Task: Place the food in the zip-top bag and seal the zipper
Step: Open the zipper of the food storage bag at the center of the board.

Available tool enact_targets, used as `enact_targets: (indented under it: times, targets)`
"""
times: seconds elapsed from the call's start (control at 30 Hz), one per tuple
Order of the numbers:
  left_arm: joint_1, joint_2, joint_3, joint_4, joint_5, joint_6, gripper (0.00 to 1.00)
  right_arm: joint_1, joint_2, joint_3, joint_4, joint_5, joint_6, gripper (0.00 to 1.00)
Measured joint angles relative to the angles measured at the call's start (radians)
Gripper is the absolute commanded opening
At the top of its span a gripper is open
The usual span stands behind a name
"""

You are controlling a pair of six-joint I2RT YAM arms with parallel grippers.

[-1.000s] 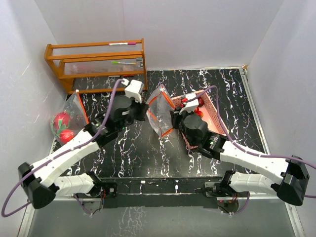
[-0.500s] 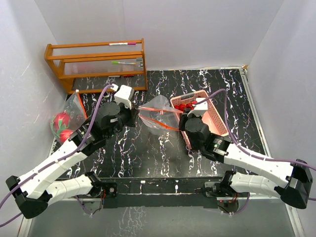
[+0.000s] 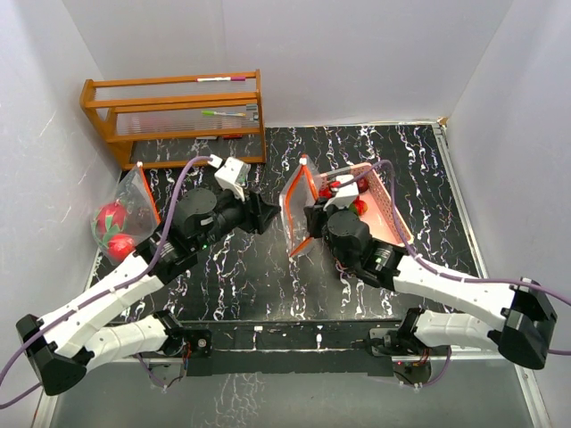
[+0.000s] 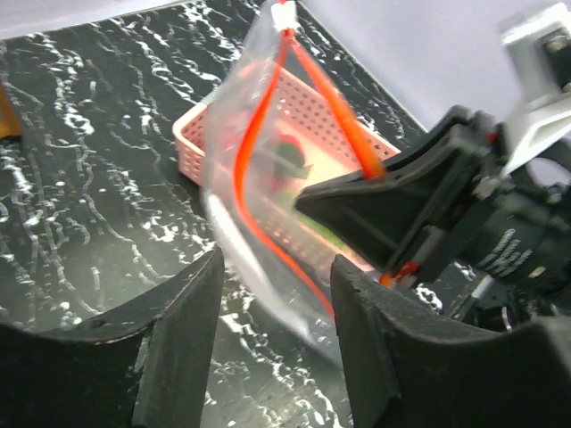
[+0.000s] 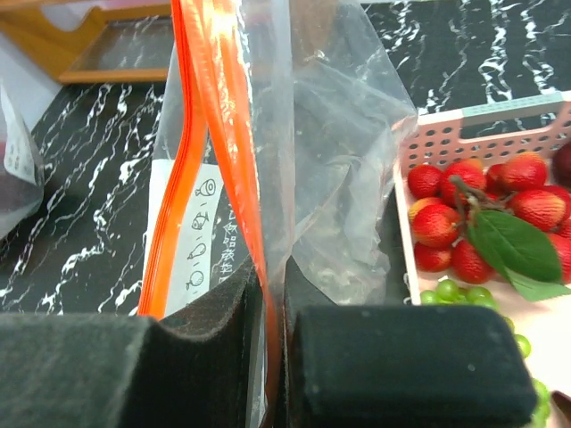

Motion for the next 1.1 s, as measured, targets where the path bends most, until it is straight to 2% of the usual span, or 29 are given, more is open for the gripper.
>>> enact_targets:
  times: [0.07, 0.3, 0.4, 0.6, 0.77, 1.1]
  targets:
    - [0.000, 0.026, 0.000, 0.027, 0.027, -0.013, 0.56, 0.000, 0.040, 0.010, 0.018, -0.033, -0.005, 0.11]
    - [0.000, 0.093, 0.001, 0.058, 0.058, -0.037, 0.57, 0.000, 0.103, 0.025, 0.060, -0.095, -0.023, 0.11]
    - [0.000, 0.140, 0.013, 0.028, 0.030, -0.035, 0.57, 0.000, 0.103, 0.028, 0.064, -0.103, -0.026, 0.11]
    - [0.000, 0.171, 0.014, -0.042, -0.061, -0.034, 0.65, 0.000, 0.088, 0.029, 0.067, -0.110, -0.039, 0.11]
    - [0.000, 0.160, 0.014, -0.039, -0.105, -0.037, 0.66, 0.000, 0.077, 0.029, 0.069, -0.118, -0.043, 0.11]
    - [0.000, 0.231, 0.012, 0.026, -0.097, -0.072, 0.65, 0.005, 0.077, 0.031, 0.069, -0.143, -0.044, 0.11]
